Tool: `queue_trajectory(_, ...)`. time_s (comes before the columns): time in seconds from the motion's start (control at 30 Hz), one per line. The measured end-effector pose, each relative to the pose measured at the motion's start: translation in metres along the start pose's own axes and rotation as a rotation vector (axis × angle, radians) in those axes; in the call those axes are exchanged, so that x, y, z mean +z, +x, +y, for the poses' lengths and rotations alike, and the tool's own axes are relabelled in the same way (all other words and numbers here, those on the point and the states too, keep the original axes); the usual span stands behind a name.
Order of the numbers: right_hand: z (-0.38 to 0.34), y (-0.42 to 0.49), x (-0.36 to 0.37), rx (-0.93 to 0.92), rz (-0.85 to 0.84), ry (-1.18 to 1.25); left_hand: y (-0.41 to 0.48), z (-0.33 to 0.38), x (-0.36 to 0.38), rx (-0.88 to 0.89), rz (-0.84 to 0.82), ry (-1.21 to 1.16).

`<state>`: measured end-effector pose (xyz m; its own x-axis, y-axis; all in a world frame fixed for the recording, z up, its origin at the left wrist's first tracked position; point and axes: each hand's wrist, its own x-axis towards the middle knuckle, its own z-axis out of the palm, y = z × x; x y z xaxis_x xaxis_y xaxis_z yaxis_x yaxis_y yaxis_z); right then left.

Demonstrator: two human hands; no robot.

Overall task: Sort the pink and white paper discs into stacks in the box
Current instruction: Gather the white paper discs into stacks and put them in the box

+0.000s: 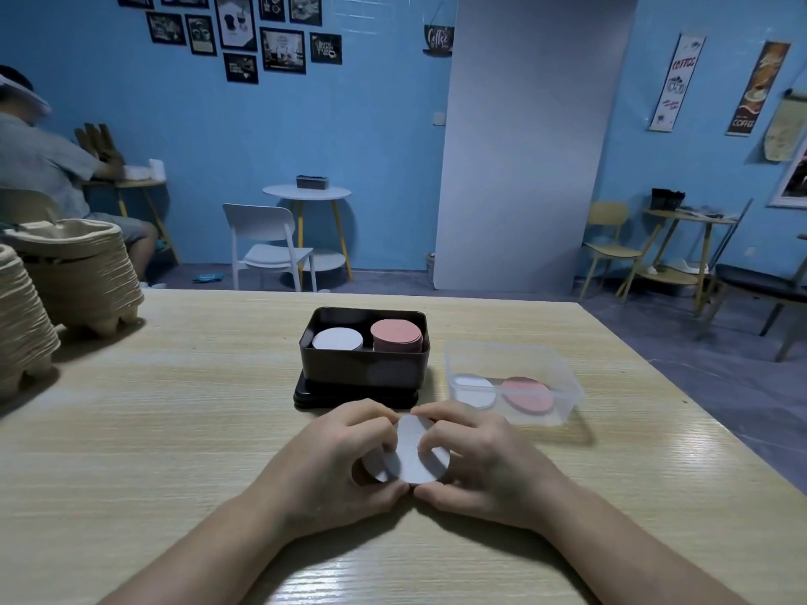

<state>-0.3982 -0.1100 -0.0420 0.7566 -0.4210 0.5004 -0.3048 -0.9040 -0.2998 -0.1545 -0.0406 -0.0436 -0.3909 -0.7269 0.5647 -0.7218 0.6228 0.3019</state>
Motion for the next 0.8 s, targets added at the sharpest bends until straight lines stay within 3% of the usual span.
queue_trajectory(0.2, -0.008, 0.002, 0.0, -0.055, 0.002, -0.162, 0.005, 0.004, 0.004, 0.042, 0.027, 0.198)
queue_trajectory(0.47, -0.003, -0.002, -0.004, 0.02, 0.005, -0.178, 0.002, -0.001, 0.0, -0.113, -0.099, 0.145)
queue_trajectory(0.8, -0.001, -0.004, -0.008, 0.11, -0.011, -0.139, -0.009, -0.003, -0.014, -0.23, -0.106, 0.143)
